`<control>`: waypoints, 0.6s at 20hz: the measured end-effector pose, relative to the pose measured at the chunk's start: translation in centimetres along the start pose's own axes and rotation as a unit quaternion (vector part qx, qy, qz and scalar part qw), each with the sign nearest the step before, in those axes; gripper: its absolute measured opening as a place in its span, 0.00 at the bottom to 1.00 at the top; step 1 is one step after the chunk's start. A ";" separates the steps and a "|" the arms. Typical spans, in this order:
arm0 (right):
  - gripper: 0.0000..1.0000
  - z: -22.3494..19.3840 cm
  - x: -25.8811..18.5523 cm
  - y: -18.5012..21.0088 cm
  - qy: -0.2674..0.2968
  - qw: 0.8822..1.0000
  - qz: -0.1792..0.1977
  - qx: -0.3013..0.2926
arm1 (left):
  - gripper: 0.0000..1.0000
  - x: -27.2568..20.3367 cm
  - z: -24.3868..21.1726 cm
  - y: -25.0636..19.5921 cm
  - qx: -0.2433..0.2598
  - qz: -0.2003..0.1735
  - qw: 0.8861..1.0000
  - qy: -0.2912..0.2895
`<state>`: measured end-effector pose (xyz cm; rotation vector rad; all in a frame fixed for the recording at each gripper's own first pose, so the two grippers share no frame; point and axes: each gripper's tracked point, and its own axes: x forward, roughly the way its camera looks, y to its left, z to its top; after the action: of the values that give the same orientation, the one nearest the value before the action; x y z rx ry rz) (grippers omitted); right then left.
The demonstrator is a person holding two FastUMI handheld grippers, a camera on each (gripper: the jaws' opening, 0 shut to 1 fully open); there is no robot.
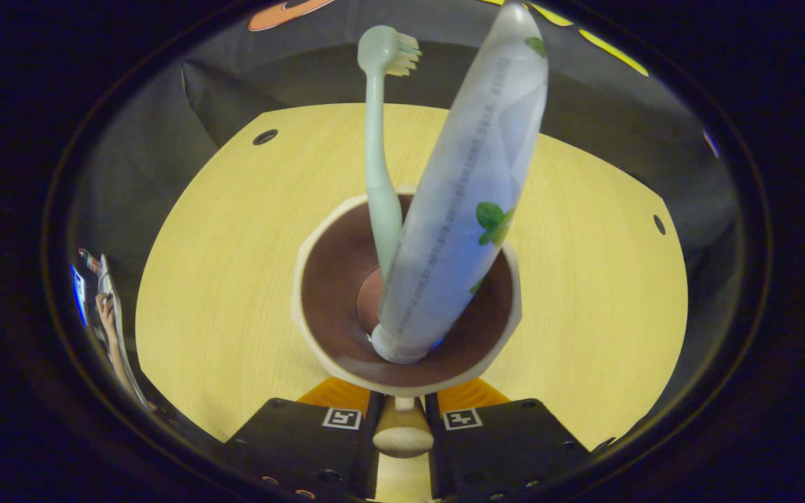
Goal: Put the toothbrush and toothpaste on the desktop into the cup, then pick up the cup and place it on the coaster on the desktop.
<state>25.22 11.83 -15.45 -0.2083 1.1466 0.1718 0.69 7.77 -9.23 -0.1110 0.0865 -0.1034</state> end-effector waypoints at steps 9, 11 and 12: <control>0.27 0.1 -0.2 -0.1 0.021 1.000 -0.003 -0.004 | 0.95 -0.5 0.5 -0.3 0.002 0.003 1.000 -0.007; 0.28 0.4 -0.3 -0.1 0.004 1.000 0.006 -0.013 | 0.95 -0.3 0.5 -0.8 0.000 0.003 1.000 -0.006; 0.30 0.6 -0.5 -0.2 -0.010 1.000 0.008 -0.016 | 0.95 -0.2 0.7 -1.0 0.001 0.002 1.000 -0.005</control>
<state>25.63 11.76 -14.78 -0.2257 1.1258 0.2052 0.42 6.87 -8.45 -0.1101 0.0767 -0.0983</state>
